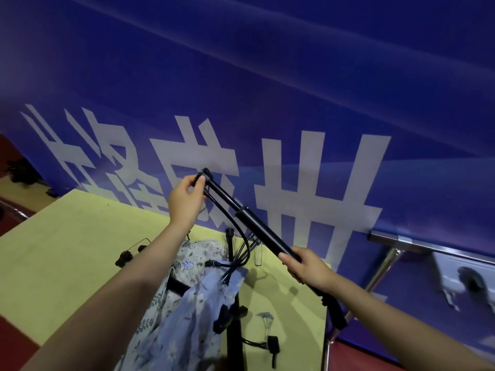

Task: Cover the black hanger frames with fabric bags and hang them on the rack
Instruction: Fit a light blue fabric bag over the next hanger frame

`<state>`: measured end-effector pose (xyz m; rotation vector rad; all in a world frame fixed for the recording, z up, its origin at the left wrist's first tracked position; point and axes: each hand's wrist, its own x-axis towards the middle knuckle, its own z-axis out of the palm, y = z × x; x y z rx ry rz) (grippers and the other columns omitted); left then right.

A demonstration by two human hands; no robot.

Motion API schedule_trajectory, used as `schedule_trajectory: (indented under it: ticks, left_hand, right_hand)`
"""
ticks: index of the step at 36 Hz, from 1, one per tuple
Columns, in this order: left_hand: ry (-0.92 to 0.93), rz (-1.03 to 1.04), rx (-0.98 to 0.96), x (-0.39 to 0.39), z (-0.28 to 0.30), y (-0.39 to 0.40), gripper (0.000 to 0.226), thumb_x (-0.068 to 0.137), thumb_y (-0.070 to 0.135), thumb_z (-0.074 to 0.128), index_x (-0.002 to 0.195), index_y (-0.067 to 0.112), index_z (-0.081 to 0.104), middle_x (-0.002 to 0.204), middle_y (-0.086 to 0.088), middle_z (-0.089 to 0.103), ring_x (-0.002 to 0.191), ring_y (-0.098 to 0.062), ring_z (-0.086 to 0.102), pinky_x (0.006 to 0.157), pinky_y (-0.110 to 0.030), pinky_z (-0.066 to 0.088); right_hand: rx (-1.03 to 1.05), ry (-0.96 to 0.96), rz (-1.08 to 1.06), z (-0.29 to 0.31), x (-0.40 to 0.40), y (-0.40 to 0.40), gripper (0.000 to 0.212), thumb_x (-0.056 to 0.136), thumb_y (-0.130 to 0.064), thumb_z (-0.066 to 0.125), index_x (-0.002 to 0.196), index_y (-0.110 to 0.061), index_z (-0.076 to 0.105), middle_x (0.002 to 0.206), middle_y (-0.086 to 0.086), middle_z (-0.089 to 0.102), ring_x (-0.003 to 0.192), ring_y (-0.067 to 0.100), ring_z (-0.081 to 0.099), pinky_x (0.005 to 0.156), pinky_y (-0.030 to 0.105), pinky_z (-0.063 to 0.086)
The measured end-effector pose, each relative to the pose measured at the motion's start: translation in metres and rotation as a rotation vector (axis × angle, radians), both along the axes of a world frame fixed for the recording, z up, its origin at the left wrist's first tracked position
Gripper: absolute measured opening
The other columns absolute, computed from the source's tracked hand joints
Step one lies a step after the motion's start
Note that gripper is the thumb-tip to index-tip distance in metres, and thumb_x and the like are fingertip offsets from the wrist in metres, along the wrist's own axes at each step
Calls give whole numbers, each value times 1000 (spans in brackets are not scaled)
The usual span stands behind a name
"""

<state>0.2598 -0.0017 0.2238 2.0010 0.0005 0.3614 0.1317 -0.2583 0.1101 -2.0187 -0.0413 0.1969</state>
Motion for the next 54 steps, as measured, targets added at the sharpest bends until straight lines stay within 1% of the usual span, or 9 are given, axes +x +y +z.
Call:
schedule_trajectory:
  ticks: [9,15,19,26,30,35,42,48,54]
  left_hand:
    - [28,2,-41,-29,-12,-7,21,99,35,51,107,20,62,94,-2,68,74,-8,66,48,-9,42]
    - [29,28,-42,-35,-4,-11,21,96,40,52,104,25,64,89,-3,70,81,-19,67,68,-32,52]
    - [22,-14,-115,-39,11,-4,14,97,32,55,102,24,64,78,-5,68,65,-16,64,57,-25,52]
    - [30,-59,-420,-25,20,14,39,100,18,50,139,22,47,110,7,65,60,-10,57,61,-23,54]
    - [92,-47,-506,-29,8,8,53,101,19,48,150,21,30,100,4,61,60,-11,61,66,-24,57]
    - [230,-109,-486,-41,-8,1,33,102,31,44,126,12,57,107,-3,68,54,-9,56,47,-17,45]
    - [256,-252,-225,-55,-25,-14,29,104,24,37,95,20,64,93,5,65,95,-13,60,85,-25,45]
    - [250,-143,-339,-34,-29,-18,40,103,39,34,135,18,48,130,-3,55,123,-16,51,106,-39,41]
    - [327,-245,-576,-20,-15,-35,40,100,49,37,106,24,67,97,1,71,104,-18,64,100,-38,45]
  right_hand:
    - [105,32,57,20,10,28,33,99,-39,50,82,-11,52,56,-1,50,47,16,47,48,28,42]
    - [219,41,77,32,17,50,34,100,-38,46,82,-10,52,55,0,51,46,18,47,47,28,42]
    - [268,55,123,38,23,53,44,100,-39,45,93,3,49,57,1,51,45,18,46,45,27,42]
    - [577,185,216,57,31,54,38,94,-48,50,103,-11,45,74,9,55,46,20,48,41,26,43]
    - [631,167,227,65,32,65,37,94,-47,49,102,-11,48,73,10,53,44,19,47,41,26,43]
    - [619,121,191,70,34,72,44,92,-51,49,108,-10,49,73,8,55,46,19,50,47,30,44]
    - [629,119,171,76,35,72,55,90,-54,47,118,-8,49,72,7,58,47,20,53,45,27,47]
    - [501,35,154,85,33,71,45,95,-48,47,110,-6,55,72,7,61,51,23,58,50,30,50]
    - [517,-9,76,95,34,75,41,100,-37,46,115,1,51,70,9,58,46,21,52,45,28,47]
